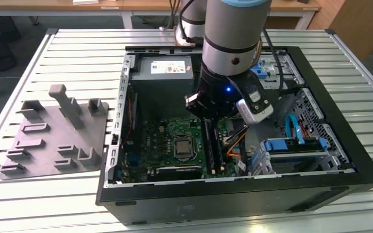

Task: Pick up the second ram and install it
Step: 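Press down the second ram until it locks into place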

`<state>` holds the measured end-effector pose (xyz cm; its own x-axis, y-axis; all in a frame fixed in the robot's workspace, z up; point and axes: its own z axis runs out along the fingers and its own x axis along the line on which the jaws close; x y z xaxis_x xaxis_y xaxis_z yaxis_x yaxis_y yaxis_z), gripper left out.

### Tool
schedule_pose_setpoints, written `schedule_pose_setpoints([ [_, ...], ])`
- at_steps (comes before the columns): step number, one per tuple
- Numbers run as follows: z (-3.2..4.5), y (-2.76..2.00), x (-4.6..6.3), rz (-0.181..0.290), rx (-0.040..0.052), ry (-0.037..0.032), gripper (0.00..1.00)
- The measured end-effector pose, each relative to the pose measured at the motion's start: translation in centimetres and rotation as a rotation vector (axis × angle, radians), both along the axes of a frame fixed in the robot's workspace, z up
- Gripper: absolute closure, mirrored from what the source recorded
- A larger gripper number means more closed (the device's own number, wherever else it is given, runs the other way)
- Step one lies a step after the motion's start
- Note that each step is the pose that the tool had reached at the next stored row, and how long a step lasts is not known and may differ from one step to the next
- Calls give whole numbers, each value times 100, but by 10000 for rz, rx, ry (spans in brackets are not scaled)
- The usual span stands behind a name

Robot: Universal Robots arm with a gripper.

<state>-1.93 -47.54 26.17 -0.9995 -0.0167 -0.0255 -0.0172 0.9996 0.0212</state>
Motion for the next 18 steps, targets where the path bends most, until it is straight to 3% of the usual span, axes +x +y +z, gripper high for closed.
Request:
schedule_pose_setpoints([
  [10,-181,289,-17,-1,-1,0,90],
  [13,-237,304,-69,-4,-3,0,90],
  [18,-327,304,-54,-2,-9,0,90],
])
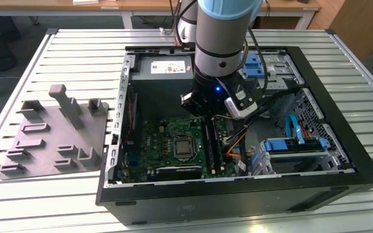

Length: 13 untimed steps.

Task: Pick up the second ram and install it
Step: 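Press down the second ram until it locks into place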

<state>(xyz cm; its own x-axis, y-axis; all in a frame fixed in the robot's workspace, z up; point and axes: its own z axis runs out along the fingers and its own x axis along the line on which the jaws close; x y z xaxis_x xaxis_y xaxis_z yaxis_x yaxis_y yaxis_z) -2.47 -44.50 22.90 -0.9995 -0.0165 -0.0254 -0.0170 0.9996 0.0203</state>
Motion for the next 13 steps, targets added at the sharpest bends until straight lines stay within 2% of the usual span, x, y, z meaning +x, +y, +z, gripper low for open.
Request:
schedule_pose_setpoints([
  [3,-30,19,10,-2,-14,1,90],
  [7,-50,77,11,0,-11,0,90],
  [13,-104,86,11,0,-21,4,90],
])
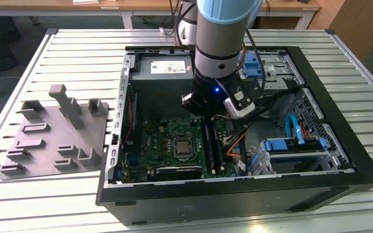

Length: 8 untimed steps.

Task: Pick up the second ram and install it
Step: 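Press down the second ram until it locks into place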

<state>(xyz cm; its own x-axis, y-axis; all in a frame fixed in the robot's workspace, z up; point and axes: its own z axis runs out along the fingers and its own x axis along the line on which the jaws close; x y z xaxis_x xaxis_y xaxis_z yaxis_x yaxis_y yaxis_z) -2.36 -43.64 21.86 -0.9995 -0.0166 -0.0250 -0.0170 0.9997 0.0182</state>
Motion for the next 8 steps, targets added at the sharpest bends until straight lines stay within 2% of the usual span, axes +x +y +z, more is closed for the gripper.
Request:
schedule_pose_setpoints([
  [5,-24,1,0,-1,6,-4,90],
  [7,21,5,2,-1,41,-16,90],
  [8,69,3,1,-2,21,-9,90],
])
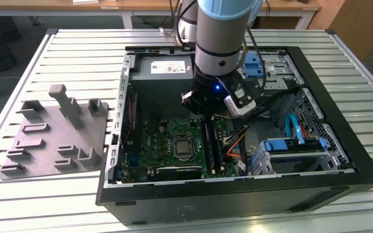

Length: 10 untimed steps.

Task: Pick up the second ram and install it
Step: 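Press down the second ram until it locks into place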

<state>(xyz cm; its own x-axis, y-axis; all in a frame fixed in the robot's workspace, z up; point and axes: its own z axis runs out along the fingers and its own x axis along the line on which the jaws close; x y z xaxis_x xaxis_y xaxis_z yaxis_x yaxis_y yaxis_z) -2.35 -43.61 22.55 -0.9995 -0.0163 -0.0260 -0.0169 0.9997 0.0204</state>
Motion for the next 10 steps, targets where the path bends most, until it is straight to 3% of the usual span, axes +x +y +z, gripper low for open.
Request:
schedule_pose_setpoints([
  [2,17,-21,0,2,-9,2,90],
  [10,1,-326,-1,1,-124,10,90],
])
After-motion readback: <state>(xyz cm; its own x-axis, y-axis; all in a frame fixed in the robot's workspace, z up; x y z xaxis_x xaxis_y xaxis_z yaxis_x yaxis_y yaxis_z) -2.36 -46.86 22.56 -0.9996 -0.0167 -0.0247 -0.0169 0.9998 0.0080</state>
